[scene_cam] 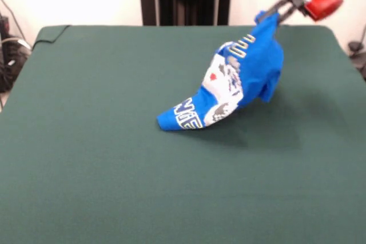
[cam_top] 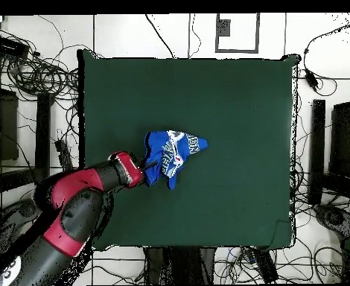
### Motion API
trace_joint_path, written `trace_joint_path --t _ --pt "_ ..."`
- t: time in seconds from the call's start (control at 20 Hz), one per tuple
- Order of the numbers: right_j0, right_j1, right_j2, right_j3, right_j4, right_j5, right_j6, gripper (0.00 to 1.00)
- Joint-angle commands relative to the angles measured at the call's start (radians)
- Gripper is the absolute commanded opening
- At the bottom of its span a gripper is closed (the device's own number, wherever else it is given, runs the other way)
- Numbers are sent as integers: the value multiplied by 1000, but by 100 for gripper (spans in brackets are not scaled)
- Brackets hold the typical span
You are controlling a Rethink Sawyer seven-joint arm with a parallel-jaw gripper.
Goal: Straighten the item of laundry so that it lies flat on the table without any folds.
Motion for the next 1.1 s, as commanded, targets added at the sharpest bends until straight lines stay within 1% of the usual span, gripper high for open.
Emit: trace_joint_path --t 0.05,0.1,0.15,0.2,0.25,0.3,0.35,0.4,0.5,0.6,0.65,0.8,0.95,1.1 --pt "-208 -439 390 120 -39 35 -262 0" --pt "-264 -542 481 166 -13 62 -319 0" --pt "-294 -595 520 190 -20 59 -349 0" --pt "-335 -674 564 218 -14 107 -398 0" --pt "-359 -718 596 239 -11 138 -408 0" --pt "-372 -763 583 227 -47 205 -418 0" --pt "-383 -790 582 218 -75 239 -416 0" --pt "-383 -821 561 197 -111 314 -400 0" --pt "-398 -874 558 179 -163 385 -389 0" --pt "-419 -924 570 170 -197 443 -374 0" --pt "-428 -943 578 167 -216 452 -365 0" --pt "-453 -1010 592 153 -236 552 -317 0" --pt "-474 -1055 603 126 -260 622 -281 0" --pt "-518 -1096 616 82 -284 699 -280 0"
